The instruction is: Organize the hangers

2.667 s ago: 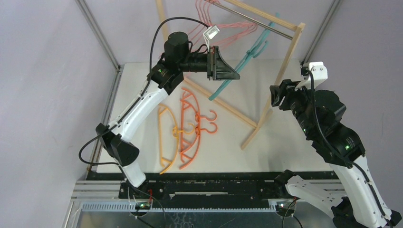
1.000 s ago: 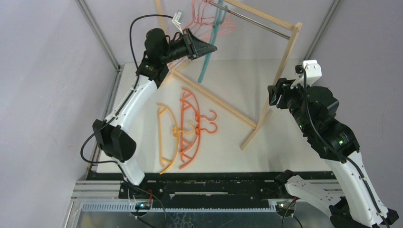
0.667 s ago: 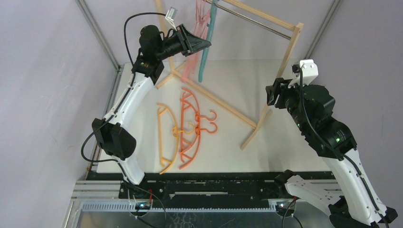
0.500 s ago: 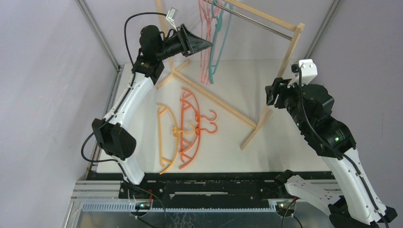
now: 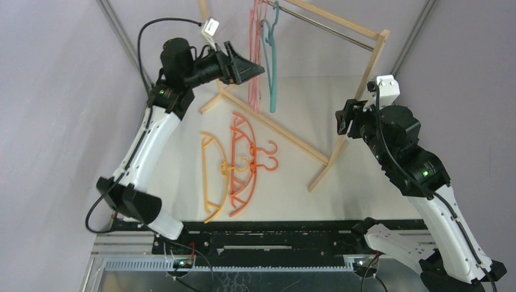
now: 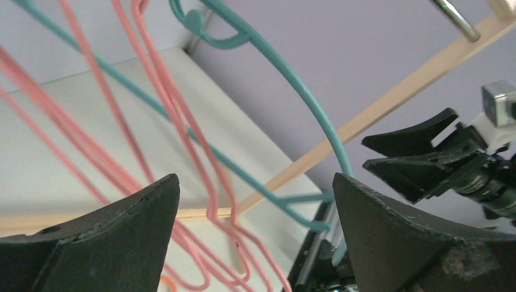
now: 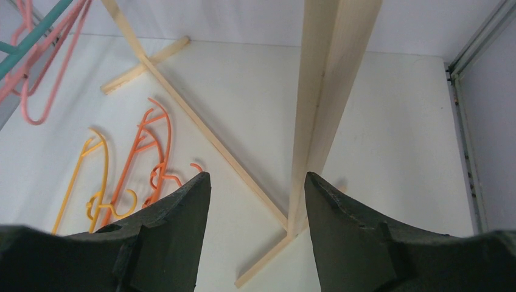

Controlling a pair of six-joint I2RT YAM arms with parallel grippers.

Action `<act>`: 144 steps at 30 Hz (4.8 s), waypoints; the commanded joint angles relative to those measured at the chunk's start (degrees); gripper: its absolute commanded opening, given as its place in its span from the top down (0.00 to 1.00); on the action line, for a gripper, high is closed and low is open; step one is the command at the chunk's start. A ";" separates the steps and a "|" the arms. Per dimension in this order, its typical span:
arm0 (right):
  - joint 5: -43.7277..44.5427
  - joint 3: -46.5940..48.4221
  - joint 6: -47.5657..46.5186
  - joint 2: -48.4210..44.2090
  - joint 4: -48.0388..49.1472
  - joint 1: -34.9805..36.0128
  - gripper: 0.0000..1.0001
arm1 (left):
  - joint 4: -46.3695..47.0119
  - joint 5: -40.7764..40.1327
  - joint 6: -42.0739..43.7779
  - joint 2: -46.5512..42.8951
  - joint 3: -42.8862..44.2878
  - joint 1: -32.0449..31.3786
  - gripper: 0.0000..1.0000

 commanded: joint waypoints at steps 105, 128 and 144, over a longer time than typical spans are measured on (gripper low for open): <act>5.42 -4.73 5.38 -1.05 1.02 -0.24 0.00 | 0.20 10.31 3.29 -7.23 -10.65 -16.53 1.00; 7.88 -5.69 3.62 -1.50 0.80 -0.42 0.00 | 35.63 17.29 -29.55 12.49 9.64 -11.91 1.00; 9.32 -5.71 2.60 -3.05 -0.06 -0.57 0.00 | 23.87 8.39 -29.17 17.28 13.10 -11.22 1.00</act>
